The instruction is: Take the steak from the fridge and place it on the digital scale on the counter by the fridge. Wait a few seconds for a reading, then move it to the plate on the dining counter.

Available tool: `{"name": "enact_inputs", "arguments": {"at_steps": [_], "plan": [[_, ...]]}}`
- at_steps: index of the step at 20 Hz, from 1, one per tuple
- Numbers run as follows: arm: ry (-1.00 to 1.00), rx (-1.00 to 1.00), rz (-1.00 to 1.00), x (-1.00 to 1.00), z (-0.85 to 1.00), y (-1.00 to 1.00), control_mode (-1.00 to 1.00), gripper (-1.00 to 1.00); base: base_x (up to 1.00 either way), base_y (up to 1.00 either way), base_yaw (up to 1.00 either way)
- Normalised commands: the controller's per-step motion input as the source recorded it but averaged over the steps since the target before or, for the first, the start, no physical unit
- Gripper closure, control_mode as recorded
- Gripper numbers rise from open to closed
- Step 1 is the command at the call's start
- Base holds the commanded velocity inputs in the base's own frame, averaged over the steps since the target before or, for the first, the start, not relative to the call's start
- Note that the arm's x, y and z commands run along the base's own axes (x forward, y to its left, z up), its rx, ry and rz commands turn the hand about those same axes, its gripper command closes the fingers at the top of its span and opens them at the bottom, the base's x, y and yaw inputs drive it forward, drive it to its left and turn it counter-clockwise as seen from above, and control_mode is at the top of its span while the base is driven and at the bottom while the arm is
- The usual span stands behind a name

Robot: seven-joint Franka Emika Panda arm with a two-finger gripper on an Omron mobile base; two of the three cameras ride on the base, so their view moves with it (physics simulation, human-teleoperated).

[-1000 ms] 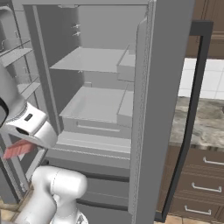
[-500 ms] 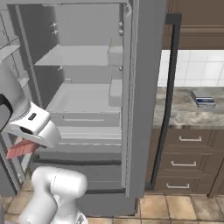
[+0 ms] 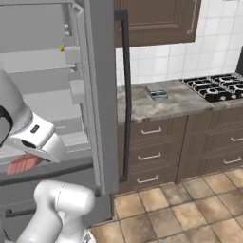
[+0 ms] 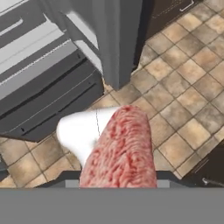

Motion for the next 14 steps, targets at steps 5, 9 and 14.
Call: {"name": "enact_inputs", "arguments": {"at_steps": [5, 9, 14], "plan": [[0.0, 0.0, 0.0, 0.0, 0.0, 0.0, 1.0, 1.0, -0.11, -0.05, -0.75], [0.0, 0.0, 0.0, 0.0, 0.0, 0.0, 1.0, 1.0, -0.21, -0.08, -0.73], [0.0, 0.0, 0.0, 0.0, 0.0, 0.0, 1.0, 1.0, -0.05, -0.11, -0.65]]}}
